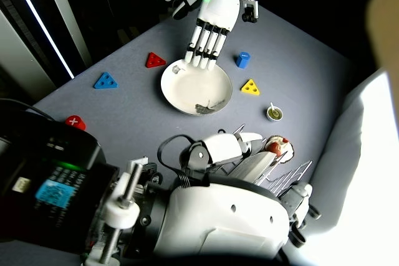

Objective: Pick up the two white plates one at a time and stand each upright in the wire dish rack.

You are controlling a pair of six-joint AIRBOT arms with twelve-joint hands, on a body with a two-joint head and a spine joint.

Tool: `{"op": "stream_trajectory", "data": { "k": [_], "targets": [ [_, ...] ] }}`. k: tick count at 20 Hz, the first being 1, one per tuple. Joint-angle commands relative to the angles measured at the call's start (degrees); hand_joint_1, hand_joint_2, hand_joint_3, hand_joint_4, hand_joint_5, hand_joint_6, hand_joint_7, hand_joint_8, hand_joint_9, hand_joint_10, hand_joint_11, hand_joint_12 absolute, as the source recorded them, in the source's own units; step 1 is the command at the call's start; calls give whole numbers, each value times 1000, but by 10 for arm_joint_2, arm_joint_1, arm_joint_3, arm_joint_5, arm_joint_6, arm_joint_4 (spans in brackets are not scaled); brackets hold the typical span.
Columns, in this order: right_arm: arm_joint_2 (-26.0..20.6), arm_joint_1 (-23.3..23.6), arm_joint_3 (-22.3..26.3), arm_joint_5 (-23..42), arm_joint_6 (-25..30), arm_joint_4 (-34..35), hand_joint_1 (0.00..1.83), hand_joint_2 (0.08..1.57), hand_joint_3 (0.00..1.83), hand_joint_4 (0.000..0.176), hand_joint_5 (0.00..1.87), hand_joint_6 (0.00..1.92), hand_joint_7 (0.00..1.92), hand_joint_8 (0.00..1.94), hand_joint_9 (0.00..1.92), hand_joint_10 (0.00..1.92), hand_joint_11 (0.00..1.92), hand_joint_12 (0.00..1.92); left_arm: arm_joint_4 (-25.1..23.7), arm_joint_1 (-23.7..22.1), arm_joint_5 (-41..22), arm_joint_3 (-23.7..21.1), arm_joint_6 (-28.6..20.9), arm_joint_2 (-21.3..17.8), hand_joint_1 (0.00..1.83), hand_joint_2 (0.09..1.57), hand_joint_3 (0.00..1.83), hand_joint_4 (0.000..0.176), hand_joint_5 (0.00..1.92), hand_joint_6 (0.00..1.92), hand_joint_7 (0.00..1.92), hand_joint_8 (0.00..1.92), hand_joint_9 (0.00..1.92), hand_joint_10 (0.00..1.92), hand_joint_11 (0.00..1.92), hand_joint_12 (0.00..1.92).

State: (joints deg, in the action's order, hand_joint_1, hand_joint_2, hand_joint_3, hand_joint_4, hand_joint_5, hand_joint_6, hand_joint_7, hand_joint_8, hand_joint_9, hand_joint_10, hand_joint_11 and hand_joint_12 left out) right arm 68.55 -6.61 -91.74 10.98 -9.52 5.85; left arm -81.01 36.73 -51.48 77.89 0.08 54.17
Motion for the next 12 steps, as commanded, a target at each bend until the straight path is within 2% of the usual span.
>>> {"op": "stream_trajectory", "data": {
  "k": [1, 4, 5, 6, 7, 9, 10, 12],
  "targets": [
    [-7, 11, 2, 101, 8, -14, 935, 968, 3, 0, 724, 0, 782, 0, 859, 0, 770, 284, 27, 0, -19, -2, -1, 3, 8, 967, 0, 0, 146, 8, 171, 12, 162, 13, 177, 15],
    [-24, 11, 31, 210, 8, -143, 944, 941, 0, 0, 692, 2, 718, 0, 757, 0, 643, 240, 21, 2, -5, 1, -1, 4, 7, 969, 1, 0, 131, 0, 147, 1, 136, 1, 161, 7],
    [-31, 11, 45, 241, 8, -191, 946, 931, 0, 0, 718, 10, 690, 0, 683, 0, 534, 195, 17, 3, 0, 2, -1, 6, 22, 967, 0, 0, 140, 4, 154, 4, 137, 2, 160, 6],
    [-37, 10, 58, 262, 8, -227, 946, 931, 0, 0, 718, 10, 690, 0, 683, 0, 534, 195, 14, 4, 4, 2, -1, 6, 22, 967, 0, 0, 140, 4, 154, 4, 137, 2, 160, 6],
    [-44, 9, 75, 269, 8, -265, 975, 925, 0, 0, 694, 0, 654, 0, 627, 0, 434, 148, 10, 5, 9, 1, -1, 6, 22, 966, 0, 0, 133, 1, 147, 2, 131, 2, 162, 6],
    [-50, -1, 95, 276, 4, -304, 940, 945, 2, 0, 661, 0, 614, 0, 578, 0, 389, 126, -1, 6, 15, 1, -1, 7, 18, 964, 0, 0, 137, 3, 155, 5, 136, 4, 167, 8],
    [-53, -6, 105, 277, -9, -319, 832, 971, 10, 0, 544, 0, 510, 0, 485, 0, 312, 90, -5, 6, 18, 1, -1, 7, 19, 964, 0, 0, 123, 1, 152, 2, 138, 4, 163, 6],
    [-61, -15, 127, 277, -37, -346, 746, 945, 0, 0, 455, 0, 443, 0, 422, 0, 277, 72, -18, 10, 24, 0, -1, 7, 19, 961, 0, 0, 118, 5, 140, 4, 128, 5, 153, 9]
  ]
}}
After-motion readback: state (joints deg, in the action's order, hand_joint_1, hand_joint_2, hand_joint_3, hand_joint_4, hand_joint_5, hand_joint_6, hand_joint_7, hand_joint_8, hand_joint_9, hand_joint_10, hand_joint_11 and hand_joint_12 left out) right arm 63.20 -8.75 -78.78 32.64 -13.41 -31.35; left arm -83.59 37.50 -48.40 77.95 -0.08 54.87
